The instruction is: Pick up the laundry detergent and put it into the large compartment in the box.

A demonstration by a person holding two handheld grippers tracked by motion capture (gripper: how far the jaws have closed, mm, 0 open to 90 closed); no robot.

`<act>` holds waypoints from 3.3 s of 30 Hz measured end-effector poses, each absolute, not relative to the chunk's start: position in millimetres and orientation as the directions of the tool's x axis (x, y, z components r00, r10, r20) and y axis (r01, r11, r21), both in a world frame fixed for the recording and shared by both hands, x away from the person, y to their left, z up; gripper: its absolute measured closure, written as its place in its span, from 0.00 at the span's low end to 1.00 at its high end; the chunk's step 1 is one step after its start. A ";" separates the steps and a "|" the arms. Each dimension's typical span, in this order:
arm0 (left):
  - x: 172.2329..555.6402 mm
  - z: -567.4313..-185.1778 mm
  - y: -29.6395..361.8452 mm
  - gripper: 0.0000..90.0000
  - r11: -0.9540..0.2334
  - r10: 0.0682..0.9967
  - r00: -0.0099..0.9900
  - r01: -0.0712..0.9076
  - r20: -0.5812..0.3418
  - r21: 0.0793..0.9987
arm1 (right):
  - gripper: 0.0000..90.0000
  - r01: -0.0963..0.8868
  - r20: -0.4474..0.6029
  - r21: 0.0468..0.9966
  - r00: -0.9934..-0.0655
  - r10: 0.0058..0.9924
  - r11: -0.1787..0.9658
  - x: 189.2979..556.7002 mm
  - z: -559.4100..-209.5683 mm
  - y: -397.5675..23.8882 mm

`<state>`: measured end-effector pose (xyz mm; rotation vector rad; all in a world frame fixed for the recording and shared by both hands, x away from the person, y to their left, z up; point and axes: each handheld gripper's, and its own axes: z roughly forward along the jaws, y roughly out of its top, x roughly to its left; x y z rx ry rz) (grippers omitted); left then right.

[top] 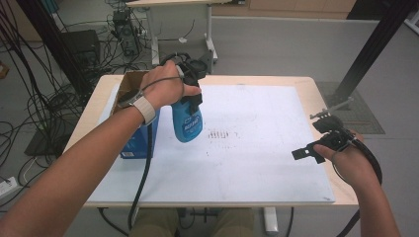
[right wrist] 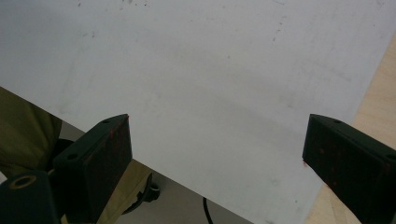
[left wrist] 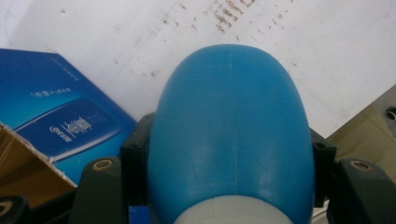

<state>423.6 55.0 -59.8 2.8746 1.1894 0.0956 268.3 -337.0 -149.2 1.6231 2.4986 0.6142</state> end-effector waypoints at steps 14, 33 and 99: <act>415.2 -37.7 59.6 0.43 -0.674 0.739 0.674 0.736 0.027 0.068 | 0.09 0.848 0.131 0.393 -0.435 0.891 0.356 264.3 -147.0 -339.1; 409.6 -17.3 66.2 0.43 -0.605 0.794 0.607 0.794 -0.019 0.065 | 0.09 0.840 0.134 0.408 -0.443 0.887 0.358 261.4 -146.8 -346.2; 389.5 59.4 122.1 0.42 -0.332 0.943 0.332 0.937 0.018 0.112 | 0.09 0.803 0.150 0.448 -0.501 0.852 0.394 277.2 -146.5 -345.1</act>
